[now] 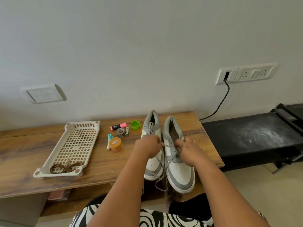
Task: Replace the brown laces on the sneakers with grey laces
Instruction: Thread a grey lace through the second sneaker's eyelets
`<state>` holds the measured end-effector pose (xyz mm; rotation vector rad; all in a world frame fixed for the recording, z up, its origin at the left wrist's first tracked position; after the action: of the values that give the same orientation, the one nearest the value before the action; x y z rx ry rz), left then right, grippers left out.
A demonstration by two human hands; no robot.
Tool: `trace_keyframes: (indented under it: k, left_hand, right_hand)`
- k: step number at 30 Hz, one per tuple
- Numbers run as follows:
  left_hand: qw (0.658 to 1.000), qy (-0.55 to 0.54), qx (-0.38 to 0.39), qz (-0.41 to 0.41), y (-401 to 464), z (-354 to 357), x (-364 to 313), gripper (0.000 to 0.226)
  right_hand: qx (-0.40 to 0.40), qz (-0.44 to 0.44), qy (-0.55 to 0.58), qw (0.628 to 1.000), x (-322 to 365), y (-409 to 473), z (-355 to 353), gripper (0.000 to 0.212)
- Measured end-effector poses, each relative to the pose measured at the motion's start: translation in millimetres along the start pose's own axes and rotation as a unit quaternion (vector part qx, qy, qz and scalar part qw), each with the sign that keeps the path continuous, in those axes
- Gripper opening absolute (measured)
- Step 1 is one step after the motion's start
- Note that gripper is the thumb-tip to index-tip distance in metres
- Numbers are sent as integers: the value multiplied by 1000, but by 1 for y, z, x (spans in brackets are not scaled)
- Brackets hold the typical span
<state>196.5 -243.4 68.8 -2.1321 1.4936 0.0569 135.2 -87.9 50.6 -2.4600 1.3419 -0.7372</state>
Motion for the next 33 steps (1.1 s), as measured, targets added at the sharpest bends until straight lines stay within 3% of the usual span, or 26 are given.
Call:
trace_keyframes:
  k: [3, 6, 11, 17, 21, 26, 30, 31, 33]
  left_hand:
    - [996, 43, -67, -48, -7, -9, 2, 28]
    - [993, -10, -113, -14, -14, -8, -15, 28]
    - [999, -31, 40, 10, -16, 29, -41, 43]
    - [981, -161, 104, -3, -28, 38, -44, 26]
    - [931, -333, 142, -34, -36, 30, -42, 19]
    - [913, -390, 121, -29, -51, 7, -28, 20]
    - [816, -564, 90, 84, -73, -20, -27, 27]
    - [797, -590, 82, 101, -78, -25, -25, 27]
    - [768, -626, 59, 122, -85, -34, -17, 26]
  right_hand:
    - [6, -27, 87, 996, -2, -3, -6, 52]
    - [3, -48, 160, 986, -7, -9, -15, 49]
    - [32, -44, 179, 982, -9, -19, -20, 53]
    - [48, -38, 191, 980, -8, -28, -14, 57]
    - [39, -54, 201, 977, -7, -32, -13, 58]
    - [-54, -109, 193, 974, 0, -41, -18, 38]
    - [-127, -161, 187, 961, 14, -51, -16, 20]
    - [-143, -158, 187, 959, 16, -53, -16, 11]
    - [-174, -119, 165, 963, 15, -54, -17, 16]
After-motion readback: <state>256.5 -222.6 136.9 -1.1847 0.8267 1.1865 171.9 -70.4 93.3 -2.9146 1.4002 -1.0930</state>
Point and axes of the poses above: each hand's wrist, its own y-axis towards the middle knuckle, its own z-axis out of the palm, x = y × z, the point moved 3 cm from there along y, towards the middle knuckle, and after that the axes turned 9 degrees about x, right-handed, at the moved point
